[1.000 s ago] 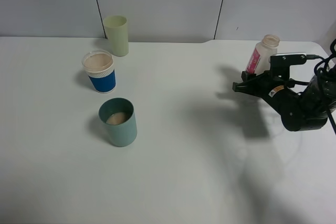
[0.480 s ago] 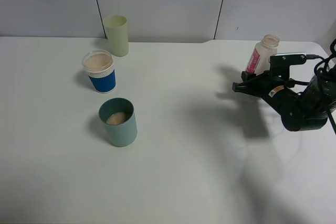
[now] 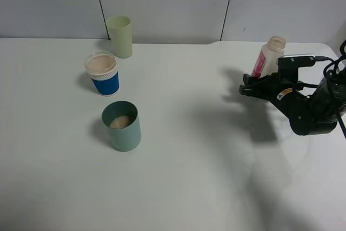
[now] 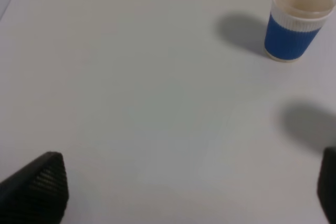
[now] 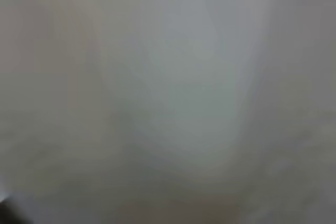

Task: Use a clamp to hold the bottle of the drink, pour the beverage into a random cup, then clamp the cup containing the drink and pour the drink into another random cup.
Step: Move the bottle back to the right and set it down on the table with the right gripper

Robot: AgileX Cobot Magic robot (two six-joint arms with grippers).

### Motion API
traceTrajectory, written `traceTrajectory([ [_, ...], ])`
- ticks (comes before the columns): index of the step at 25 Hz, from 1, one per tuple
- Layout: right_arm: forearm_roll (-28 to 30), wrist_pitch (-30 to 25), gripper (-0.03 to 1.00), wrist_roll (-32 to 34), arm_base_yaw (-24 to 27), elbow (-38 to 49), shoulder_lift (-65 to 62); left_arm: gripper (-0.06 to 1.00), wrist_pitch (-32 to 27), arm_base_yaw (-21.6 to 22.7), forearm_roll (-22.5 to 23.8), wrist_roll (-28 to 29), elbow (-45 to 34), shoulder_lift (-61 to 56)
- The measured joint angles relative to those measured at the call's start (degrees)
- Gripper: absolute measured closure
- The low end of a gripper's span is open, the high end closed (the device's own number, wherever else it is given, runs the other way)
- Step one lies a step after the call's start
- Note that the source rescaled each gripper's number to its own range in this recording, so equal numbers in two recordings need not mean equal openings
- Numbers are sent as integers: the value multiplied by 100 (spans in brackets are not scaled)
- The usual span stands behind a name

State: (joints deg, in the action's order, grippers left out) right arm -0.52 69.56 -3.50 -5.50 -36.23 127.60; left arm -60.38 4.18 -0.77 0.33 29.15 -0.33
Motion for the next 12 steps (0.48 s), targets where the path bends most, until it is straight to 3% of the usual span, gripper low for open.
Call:
traceTrajectory([
  [4,0,0,43,0,0,0,0,10,0,0,0,0,0,0],
  [12,-92,-31,32,0,0,158,-371,10,0,0,0,0,0,0],
])
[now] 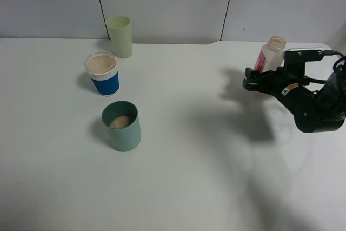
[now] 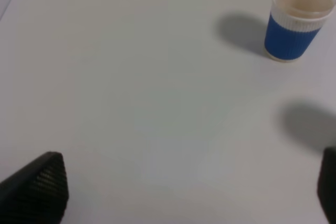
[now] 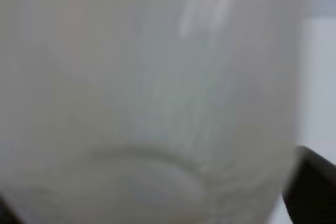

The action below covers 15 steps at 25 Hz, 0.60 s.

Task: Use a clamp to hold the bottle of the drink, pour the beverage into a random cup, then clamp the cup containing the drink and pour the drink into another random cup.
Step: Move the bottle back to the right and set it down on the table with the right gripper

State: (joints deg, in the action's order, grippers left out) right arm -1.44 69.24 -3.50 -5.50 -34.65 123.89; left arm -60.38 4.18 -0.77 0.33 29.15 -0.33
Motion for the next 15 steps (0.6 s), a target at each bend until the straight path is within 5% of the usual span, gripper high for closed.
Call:
traceTrajectory([
  [15,-170,-7,30,0,0,903,-1185,10,0,0,0,0,0,0],
])
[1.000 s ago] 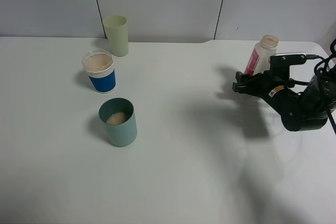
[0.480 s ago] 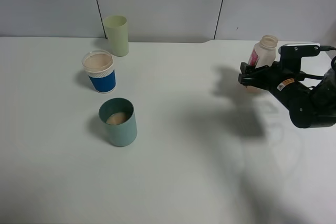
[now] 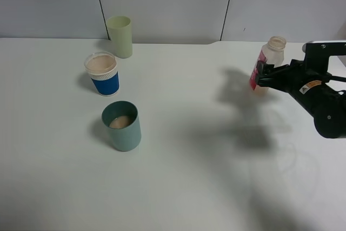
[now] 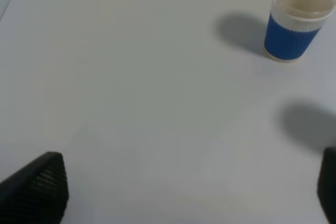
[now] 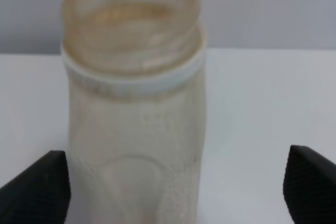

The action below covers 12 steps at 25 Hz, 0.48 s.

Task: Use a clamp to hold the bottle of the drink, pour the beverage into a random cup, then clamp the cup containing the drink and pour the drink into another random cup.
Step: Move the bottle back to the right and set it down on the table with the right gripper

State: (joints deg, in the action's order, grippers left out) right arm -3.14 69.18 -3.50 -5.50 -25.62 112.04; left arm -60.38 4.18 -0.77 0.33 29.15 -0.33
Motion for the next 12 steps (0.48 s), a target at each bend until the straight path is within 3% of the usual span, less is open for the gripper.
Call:
traceTrajectory([
  [12,-342,0,30,0,0,558,-1009,10,0,0,0,0,0,0],
])
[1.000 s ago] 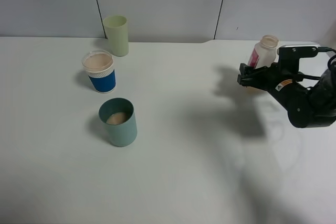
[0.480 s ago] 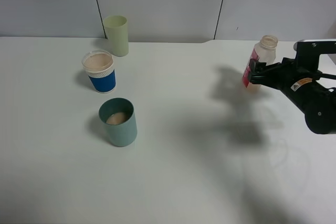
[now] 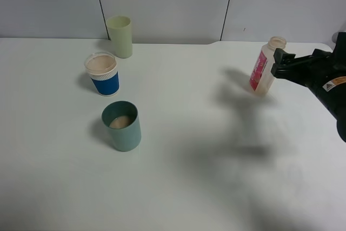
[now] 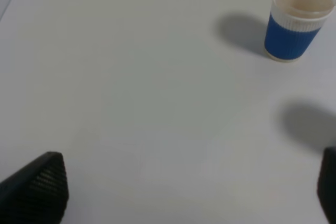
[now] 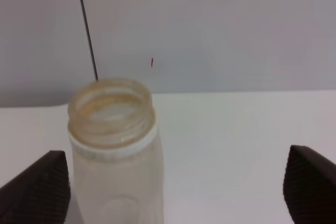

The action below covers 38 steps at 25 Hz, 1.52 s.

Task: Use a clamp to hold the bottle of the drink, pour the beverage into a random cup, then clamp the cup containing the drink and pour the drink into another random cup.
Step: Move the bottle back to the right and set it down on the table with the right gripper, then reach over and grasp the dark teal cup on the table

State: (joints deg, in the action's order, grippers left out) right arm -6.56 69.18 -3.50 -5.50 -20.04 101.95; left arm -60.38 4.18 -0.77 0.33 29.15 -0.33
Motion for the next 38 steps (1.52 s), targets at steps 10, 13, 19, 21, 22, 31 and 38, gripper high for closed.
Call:
traceTrajectory([
  [10,42,-480,30,0,0,478,-1668,10,0,0,0,0,0,0],
  [13,143,-746,30,0,0,483,-2015,10,0,0,0,0,0,0],
  [19,533,-3434,30,0,0,463,-4187,10,0,0,0,0,0,0],
  [21,576,-3908,30,0,0,418,-4397,10,0,0,0,0,0,0],
  [22,656,-4235,30,0,0,363,-4656,10,0,0,0,0,0,0],
  [31,656,-7023,30,-749,0,-741,-6470,10,0,0,0,0,0,0],
  [38,656,-8953,30,-803,0,-1314,-6736,10,0,0,0,0,0,0],
])
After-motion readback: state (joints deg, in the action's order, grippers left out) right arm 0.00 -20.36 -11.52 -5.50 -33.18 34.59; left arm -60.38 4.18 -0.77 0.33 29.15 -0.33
